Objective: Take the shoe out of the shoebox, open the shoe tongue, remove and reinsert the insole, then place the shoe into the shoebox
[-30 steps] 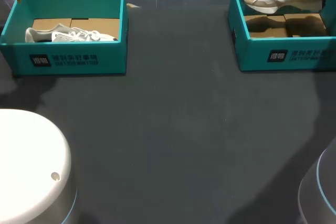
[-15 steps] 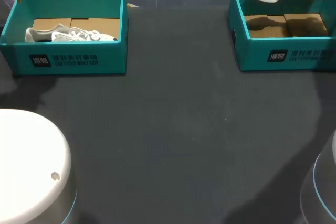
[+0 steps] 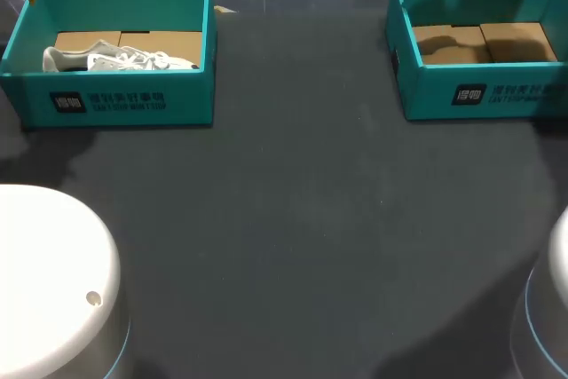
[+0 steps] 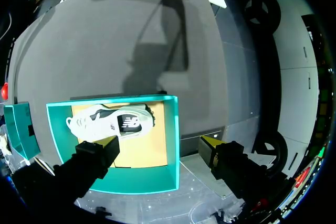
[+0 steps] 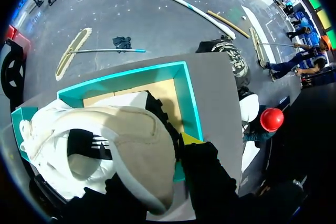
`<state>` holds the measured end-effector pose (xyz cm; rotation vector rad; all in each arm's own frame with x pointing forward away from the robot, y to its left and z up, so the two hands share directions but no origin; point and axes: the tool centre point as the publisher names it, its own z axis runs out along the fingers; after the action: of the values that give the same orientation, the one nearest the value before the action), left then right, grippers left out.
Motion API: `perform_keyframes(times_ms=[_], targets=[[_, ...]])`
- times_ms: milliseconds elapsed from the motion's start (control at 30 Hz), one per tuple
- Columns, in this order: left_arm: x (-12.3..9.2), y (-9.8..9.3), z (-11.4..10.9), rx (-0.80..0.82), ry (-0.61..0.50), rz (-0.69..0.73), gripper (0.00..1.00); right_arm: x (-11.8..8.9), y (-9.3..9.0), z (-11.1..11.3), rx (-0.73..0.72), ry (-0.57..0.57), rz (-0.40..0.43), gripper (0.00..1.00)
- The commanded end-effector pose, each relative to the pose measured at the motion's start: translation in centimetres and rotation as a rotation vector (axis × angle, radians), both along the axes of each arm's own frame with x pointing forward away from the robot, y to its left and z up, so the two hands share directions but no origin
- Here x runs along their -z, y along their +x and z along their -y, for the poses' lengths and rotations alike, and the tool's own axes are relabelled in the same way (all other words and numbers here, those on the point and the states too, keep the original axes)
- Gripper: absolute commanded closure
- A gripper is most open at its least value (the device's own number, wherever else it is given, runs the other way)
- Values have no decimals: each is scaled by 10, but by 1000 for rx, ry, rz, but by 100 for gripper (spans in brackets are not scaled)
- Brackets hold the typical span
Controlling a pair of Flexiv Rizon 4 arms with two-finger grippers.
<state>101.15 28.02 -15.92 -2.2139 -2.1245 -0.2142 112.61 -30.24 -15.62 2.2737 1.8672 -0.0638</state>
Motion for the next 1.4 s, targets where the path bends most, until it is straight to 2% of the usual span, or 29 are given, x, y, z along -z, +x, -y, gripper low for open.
perform_keyframes(times_ms=[33, 433, 733, 1067, 1400], targets=[[-1, 0, -1, 1, 1, 0, 0, -21, -23, -11, 8, -34, 38, 100], [-1, 0, -1, 1, 1, 0, 0, -41, -68, -49, 13, -13, 57, 100], [-1, 0, -1, 1, 1, 0, 0, -46, -107, -82, 50, -32, 65, 100], [-1, 0, -1, 1, 1, 0, 0, -40, -141, -121, 47, -39, 63, 100], [-1, 0, -1, 1, 1, 0, 0, -33, -187, -161, 45, -51, 75, 100]])
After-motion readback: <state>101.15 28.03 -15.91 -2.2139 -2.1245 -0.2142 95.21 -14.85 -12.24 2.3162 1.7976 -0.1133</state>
